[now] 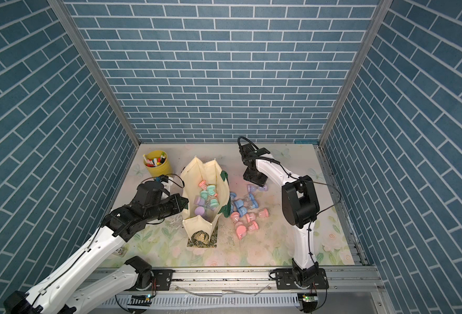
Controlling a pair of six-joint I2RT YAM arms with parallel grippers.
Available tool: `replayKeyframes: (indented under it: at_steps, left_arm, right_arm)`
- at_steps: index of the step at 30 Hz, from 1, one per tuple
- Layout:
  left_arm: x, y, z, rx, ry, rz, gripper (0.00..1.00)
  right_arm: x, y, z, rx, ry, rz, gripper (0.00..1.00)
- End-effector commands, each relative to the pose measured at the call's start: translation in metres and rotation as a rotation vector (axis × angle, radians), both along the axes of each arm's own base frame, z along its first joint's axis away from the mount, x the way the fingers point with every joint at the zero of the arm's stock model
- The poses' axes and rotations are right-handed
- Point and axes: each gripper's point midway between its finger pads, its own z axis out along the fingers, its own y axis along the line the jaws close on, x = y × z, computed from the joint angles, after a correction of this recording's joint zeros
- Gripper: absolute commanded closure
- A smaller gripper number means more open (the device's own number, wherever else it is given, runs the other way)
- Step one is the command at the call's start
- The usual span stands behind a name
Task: Put the hourglass into the canvas bag
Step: Pick up the hourglass from the center of the board.
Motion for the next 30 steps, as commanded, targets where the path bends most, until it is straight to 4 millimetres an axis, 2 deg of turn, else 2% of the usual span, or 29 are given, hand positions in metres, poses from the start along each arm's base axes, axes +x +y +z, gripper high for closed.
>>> replayKeyframes:
  at_steps: [1, 15, 30]
  left_arm:
    - [0.000, 0.002, -0.008, 0.021, 0.008, -0.005, 1.00]
    - [-0.002, 0.004, -0.007, 0.023, 0.012, -0.003, 1.00]
    - [-0.002, 0.004, -0.009, 0.027, 0.014, -0.003, 1.00]
  right_arm:
    - [-0.002, 0.002, -0.008, 0.003, 0.035, -0.058, 0.40]
    - [0.000, 0.004, -0.040, -0.014, 0.095, -0.077, 0.41]
    - [-0.021, -0.011, -0.062, -0.063, 0.146, -0.068, 0.47]
